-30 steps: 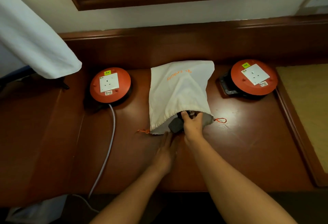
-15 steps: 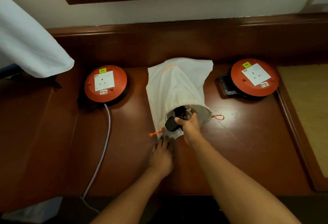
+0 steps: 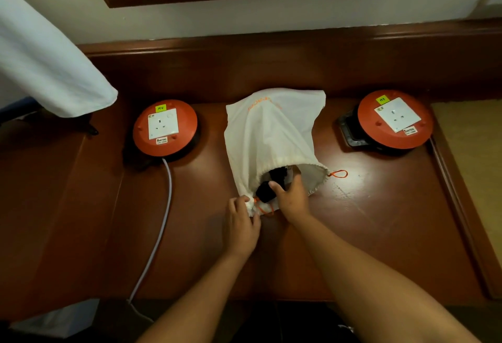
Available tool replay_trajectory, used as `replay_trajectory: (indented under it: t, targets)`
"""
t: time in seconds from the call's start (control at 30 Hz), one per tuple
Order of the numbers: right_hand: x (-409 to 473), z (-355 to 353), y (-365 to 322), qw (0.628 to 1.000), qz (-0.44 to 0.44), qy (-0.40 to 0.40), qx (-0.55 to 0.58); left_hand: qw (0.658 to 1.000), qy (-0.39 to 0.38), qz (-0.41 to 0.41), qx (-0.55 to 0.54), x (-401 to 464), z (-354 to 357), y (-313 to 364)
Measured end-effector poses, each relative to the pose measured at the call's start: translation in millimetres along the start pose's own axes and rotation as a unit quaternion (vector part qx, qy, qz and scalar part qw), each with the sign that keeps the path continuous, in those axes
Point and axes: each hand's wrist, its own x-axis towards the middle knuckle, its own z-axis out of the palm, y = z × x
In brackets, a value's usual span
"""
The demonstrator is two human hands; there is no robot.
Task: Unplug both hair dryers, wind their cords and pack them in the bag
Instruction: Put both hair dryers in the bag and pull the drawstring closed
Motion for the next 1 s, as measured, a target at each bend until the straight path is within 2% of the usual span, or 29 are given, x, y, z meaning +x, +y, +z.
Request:
replay_trajectory:
  t: [0.13,0.27,0.3,0.37,0.43,0.5,0.57,0.73,0.83,0.9,1.0]
  targets:
    - [0.1,-2.3,-0.4,0.999,0.006,-0.030,0.032,0.993,-0.070,-0.061,0.075,22.1,-0.7,12.1]
    - [5.2,-5.6,3.6,0.999,0.043,-0.016,0.016,0.979,-0.118,-0.039,0.160,38.8,-0.5,10.7]
    - [6.7,-6.3,4.5,0.999,0.045,-0.014,0.016,0.984,-0.114,-0.049,0.128,40.5,-0.5,7.0]
    - [8.2,-6.2,6.4,0.999,0.045,-0.016,0.013,0.993,-0.066,-0.095,-0.023,35.3,-4.1,-2.0]
    - [8.4,-4.2,9.8,0.999,0.040,-0.009,0.001,0.974,-0.011,-0.166,-0.157,21.7,-8.9,-12.6]
    - [6.8,-0.1,10.4,0.999,0.040,0.009,-0.004,0.953,0.018,-0.206,-0.222,8.2,-11.4,-21.0]
    - [3.3,7.5,7.6,0.998,0.048,0.029,-0.008,0.953,0.001,-0.189,-0.236,-0.2,-10.1,-24.0]
    - [-14.3,29.3,-2.6,0.998,0.032,0.039,-0.024,0.975,-0.065,-0.085,-0.194,-10.5,-10.7,-4.2]
    - [-14.9,21.7,5.0,0.995,0.013,-0.015,-0.101,0.966,-0.064,-0.135,-0.212,-7.4,-3.5,-15.6]
    - [-12.3,7.3,15.5,0.991,0.006,-0.064,-0.122,0.944,-0.062,-0.190,-0.262,-6.0,-3.4,-23.4]
    - [-17.4,-26.1,19.7,0.994,0.015,-0.057,-0.095,0.906,-0.055,-0.252,-0.335,-2.8,-11.0,-24.2]
